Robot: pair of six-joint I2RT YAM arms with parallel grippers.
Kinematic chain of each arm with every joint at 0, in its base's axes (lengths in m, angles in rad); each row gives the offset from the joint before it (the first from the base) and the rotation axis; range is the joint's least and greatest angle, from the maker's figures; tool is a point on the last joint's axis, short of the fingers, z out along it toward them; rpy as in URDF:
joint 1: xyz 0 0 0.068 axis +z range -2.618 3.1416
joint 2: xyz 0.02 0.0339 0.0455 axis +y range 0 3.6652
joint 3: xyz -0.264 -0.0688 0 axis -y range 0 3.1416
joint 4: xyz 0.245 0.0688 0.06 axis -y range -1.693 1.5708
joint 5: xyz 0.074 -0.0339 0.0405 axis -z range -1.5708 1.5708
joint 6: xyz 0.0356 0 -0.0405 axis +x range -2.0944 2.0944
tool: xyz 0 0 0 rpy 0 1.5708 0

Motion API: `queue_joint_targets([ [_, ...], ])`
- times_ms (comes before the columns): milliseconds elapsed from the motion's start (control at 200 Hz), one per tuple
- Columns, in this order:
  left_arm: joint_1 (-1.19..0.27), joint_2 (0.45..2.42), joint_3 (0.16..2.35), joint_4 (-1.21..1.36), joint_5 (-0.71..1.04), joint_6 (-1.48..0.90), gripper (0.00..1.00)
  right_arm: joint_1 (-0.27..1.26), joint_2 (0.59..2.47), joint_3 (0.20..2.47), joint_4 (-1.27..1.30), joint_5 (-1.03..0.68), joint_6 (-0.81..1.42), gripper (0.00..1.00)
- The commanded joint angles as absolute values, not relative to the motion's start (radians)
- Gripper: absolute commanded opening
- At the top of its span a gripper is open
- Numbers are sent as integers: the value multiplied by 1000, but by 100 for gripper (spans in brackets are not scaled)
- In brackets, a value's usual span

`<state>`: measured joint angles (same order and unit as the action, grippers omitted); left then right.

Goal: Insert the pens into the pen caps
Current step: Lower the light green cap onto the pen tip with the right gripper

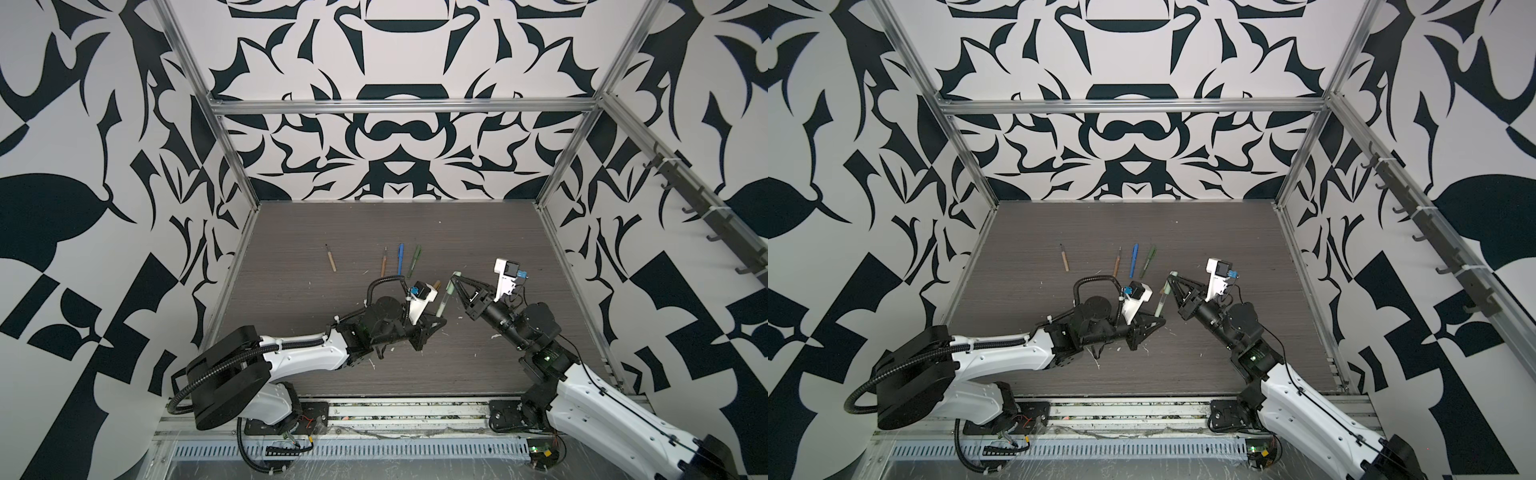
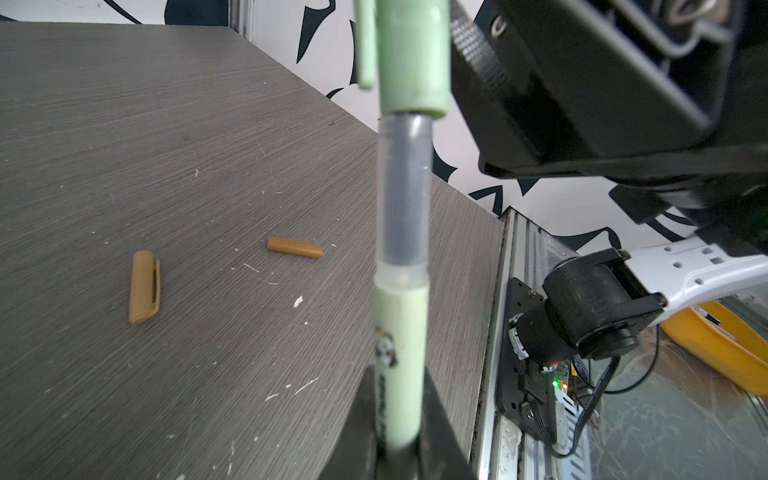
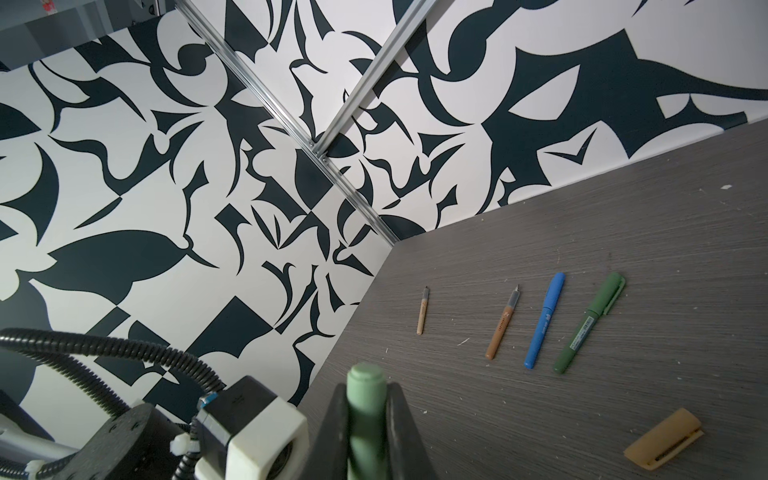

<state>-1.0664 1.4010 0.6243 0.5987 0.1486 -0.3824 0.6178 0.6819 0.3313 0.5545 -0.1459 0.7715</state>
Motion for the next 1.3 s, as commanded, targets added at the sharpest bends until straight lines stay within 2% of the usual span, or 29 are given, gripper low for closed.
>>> queue_joint_targets([
  [0, -1046, 1392, 672, 695, 149, -421, 0, 638, 681, 313, 560, -200, 750, 7],
  [480, -1042, 1416, 698, 678, 215, -440, 0, 640, 694, 332, 588, -234, 716, 7],
  [705, -1036, 1384, 685, 678, 176, -453, 0, 644, 713, 319, 594, -245, 706, 7],
  [965, -883, 1322, 651, 745, 196, -596, 0, 658, 743, 340, 520, -317, 647, 15],
  [1295, -864, 1324, 689, 652, 345, -460, 0, 689, 794, 432, 474, -366, 646, 27],
])
